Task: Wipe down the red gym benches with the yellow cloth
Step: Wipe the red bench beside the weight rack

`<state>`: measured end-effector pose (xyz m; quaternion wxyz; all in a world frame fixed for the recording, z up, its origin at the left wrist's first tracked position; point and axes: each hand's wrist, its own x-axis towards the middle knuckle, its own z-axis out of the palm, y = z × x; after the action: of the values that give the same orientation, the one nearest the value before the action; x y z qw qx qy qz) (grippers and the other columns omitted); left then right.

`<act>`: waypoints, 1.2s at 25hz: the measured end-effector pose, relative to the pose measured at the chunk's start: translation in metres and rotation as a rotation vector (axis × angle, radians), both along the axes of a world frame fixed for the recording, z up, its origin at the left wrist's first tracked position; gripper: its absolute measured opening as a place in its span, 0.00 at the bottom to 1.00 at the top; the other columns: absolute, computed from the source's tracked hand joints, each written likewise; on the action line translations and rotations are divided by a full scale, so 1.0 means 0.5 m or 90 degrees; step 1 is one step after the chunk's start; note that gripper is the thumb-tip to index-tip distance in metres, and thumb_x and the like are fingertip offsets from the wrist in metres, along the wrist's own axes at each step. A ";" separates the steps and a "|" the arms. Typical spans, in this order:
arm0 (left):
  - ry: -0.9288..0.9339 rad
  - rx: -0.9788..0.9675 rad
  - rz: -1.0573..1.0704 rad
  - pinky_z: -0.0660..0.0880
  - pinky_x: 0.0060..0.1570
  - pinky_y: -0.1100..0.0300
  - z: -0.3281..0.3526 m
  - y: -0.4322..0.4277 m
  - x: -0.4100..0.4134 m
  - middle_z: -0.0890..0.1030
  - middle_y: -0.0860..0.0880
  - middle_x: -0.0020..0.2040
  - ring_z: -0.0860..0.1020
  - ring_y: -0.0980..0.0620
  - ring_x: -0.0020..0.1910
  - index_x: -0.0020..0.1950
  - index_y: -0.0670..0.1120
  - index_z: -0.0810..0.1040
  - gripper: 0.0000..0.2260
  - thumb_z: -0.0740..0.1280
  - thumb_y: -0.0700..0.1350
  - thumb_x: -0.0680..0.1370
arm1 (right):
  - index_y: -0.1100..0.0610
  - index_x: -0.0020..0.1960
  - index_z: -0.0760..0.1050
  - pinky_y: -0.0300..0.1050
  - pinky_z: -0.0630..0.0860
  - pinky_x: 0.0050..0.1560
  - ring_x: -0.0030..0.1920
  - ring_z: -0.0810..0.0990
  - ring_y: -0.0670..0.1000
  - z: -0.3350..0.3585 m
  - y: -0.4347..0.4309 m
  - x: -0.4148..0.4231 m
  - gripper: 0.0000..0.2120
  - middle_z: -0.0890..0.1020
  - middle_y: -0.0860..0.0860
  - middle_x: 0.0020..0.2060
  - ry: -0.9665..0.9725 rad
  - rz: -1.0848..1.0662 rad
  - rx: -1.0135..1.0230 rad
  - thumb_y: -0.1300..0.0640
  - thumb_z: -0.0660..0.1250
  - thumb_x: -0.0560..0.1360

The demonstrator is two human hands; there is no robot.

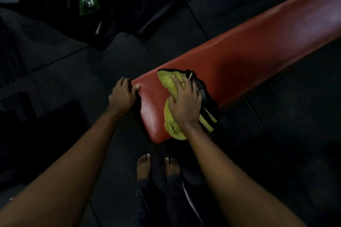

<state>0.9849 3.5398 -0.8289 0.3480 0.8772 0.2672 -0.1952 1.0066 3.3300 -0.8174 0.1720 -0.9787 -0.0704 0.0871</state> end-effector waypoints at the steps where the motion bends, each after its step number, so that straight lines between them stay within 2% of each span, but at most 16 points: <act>1: -0.012 0.034 -0.035 0.58 0.74 0.37 -0.003 -0.011 0.004 0.59 0.42 0.80 0.59 0.40 0.78 0.81 0.49 0.59 0.24 0.56 0.53 0.85 | 0.43 0.77 0.64 0.60 0.65 0.72 0.76 0.61 0.55 -0.001 -0.020 -0.025 0.31 0.66 0.47 0.74 0.007 -0.015 -0.004 0.50 0.67 0.75; 3: -0.049 0.045 -0.070 0.52 0.78 0.39 -0.018 -0.023 0.003 0.58 0.41 0.81 0.53 0.39 0.80 0.82 0.50 0.57 0.24 0.52 0.50 0.85 | 0.44 0.78 0.61 0.60 0.64 0.73 0.76 0.61 0.56 -0.011 -0.058 -0.064 0.32 0.64 0.48 0.75 0.019 -0.106 0.013 0.50 0.67 0.77; 5: -0.064 0.046 -0.061 0.51 0.78 0.39 -0.032 -0.022 -0.003 0.61 0.39 0.80 0.55 0.38 0.79 0.82 0.49 0.58 0.27 0.49 0.53 0.82 | 0.46 0.79 0.60 0.59 0.63 0.74 0.76 0.61 0.57 -0.023 -0.070 -0.094 0.31 0.63 0.49 0.77 0.015 -0.245 0.079 0.51 0.66 0.78; 7: -0.029 0.060 -0.050 0.50 0.78 0.40 -0.032 -0.028 0.003 0.59 0.38 0.79 0.54 0.37 0.79 0.82 0.50 0.57 0.27 0.51 0.59 0.84 | 0.50 0.80 0.59 0.59 0.63 0.74 0.76 0.60 0.57 -0.037 -0.056 -0.119 0.31 0.61 0.51 0.78 -0.009 -0.377 0.170 0.52 0.64 0.79; 9: 0.029 0.063 -0.041 0.49 0.77 0.39 -0.022 -0.042 0.009 0.55 0.38 0.80 0.50 0.37 0.80 0.82 0.52 0.54 0.29 0.55 0.62 0.83 | 0.51 0.81 0.58 0.58 0.63 0.75 0.77 0.60 0.55 -0.041 -0.027 -0.150 0.31 0.58 0.52 0.78 -0.019 -0.446 0.238 0.53 0.64 0.80; 12: 0.080 0.059 -0.036 0.49 0.76 0.36 -0.013 -0.048 0.023 0.50 0.40 0.81 0.47 0.35 0.79 0.82 0.53 0.50 0.31 0.55 0.63 0.83 | 0.49 0.82 0.53 0.56 0.66 0.74 0.78 0.59 0.55 -0.038 0.022 -0.199 0.32 0.53 0.50 0.80 0.026 -0.503 0.316 0.50 0.62 0.81; 14: 0.100 0.064 -0.046 0.49 0.75 0.37 -0.016 -0.044 0.028 0.50 0.39 0.80 0.48 0.34 0.79 0.82 0.53 0.49 0.32 0.54 0.64 0.83 | 0.51 0.82 0.53 0.54 0.67 0.73 0.78 0.61 0.57 -0.035 0.055 -0.235 0.32 0.53 0.52 0.80 0.023 -0.516 0.355 0.50 0.60 0.81; 16: 0.106 0.068 -0.045 0.49 0.75 0.37 -0.018 -0.043 0.032 0.50 0.39 0.80 0.48 0.33 0.78 0.82 0.53 0.49 0.34 0.54 0.67 0.80 | 0.56 0.81 0.56 0.47 0.59 0.77 0.77 0.62 0.59 -0.024 0.084 -0.249 0.32 0.58 0.57 0.78 0.013 -0.559 0.368 0.50 0.58 0.79; 18: 0.109 0.075 -0.038 0.50 0.75 0.37 -0.021 -0.045 0.033 0.50 0.39 0.80 0.49 0.32 0.78 0.82 0.53 0.49 0.36 0.53 0.69 0.78 | 0.57 0.81 0.58 0.37 0.53 0.76 0.76 0.62 0.59 -0.020 0.092 -0.239 0.32 0.62 0.59 0.77 0.035 -0.631 0.412 0.48 0.56 0.79; 19: 0.110 0.081 -0.037 0.50 0.75 0.37 -0.020 -0.045 0.032 0.51 0.39 0.80 0.50 0.32 0.78 0.82 0.53 0.50 0.39 0.52 0.70 0.76 | 0.56 0.81 0.57 0.37 0.55 0.75 0.75 0.64 0.59 -0.022 0.090 -0.226 0.32 0.63 0.58 0.76 0.041 -0.670 0.433 0.46 0.54 0.79; 21: 0.111 0.080 -0.031 0.50 0.75 0.36 -0.019 -0.041 0.031 0.51 0.39 0.80 0.50 0.31 0.77 0.82 0.53 0.50 0.41 0.50 0.70 0.72 | 0.54 0.81 0.56 0.47 0.66 0.73 0.71 0.70 0.60 -0.044 0.076 -0.193 0.32 0.65 0.55 0.74 0.031 -0.738 0.431 0.39 0.50 0.81; 22: 0.109 0.075 -0.031 0.50 0.74 0.36 -0.019 -0.041 0.032 0.51 0.39 0.80 0.50 0.31 0.77 0.81 0.53 0.50 0.40 0.50 0.70 0.73 | 0.55 0.81 0.57 0.49 0.69 0.70 0.69 0.72 0.60 -0.057 0.064 -0.175 0.33 0.66 0.55 0.73 0.018 -0.759 0.418 0.38 0.49 0.82; 24: 0.094 0.075 -0.035 0.51 0.74 0.36 -0.020 -0.042 0.029 0.51 0.40 0.80 0.50 0.32 0.77 0.81 0.54 0.50 0.35 0.54 0.68 0.79 | 0.59 0.79 0.62 0.43 0.67 0.64 0.68 0.72 0.60 -0.066 0.036 -0.151 0.30 0.69 0.57 0.71 0.010 -0.788 0.416 0.43 0.52 0.83; 26: 0.084 0.073 -0.027 0.51 0.74 0.37 -0.022 -0.043 0.029 0.51 0.40 0.80 0.50 0.33 0.78 0.81 0.54 0.50 0.31 0.55 0.63 0.83 | 0.59 0.78 0.63 0.41 0.66 0.57 0.67 0.72 0.59 -0.067 0.027 -0.150 0.26 0.69 0.57 0.72 0.029 -0.807 0.427 0.47 0.54 0.85; 30: 0.060 0.061 -0.022 0.52 0.73 0.36 -0.016 -0.051 0.023 0.51 0.41 0.80 0.51 0.32 0.77 0.81 0.54 0.51 0.30 0.55 0.62 0.83 | 0.60 0.80 0.59 0.42 0.70 0.57 0.65 0.74 0.59 -0.031 0.080 -0.215 0.31 0.67 0.58 0.72 0.100 -0.733 0.384 0.42 0.55 0.83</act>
<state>0.9966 3.5142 -0.8369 0.2889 0.8871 0.2774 -0.2292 0.8993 3.3701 -0.8327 0.4629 -0.7594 0.4563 0.0285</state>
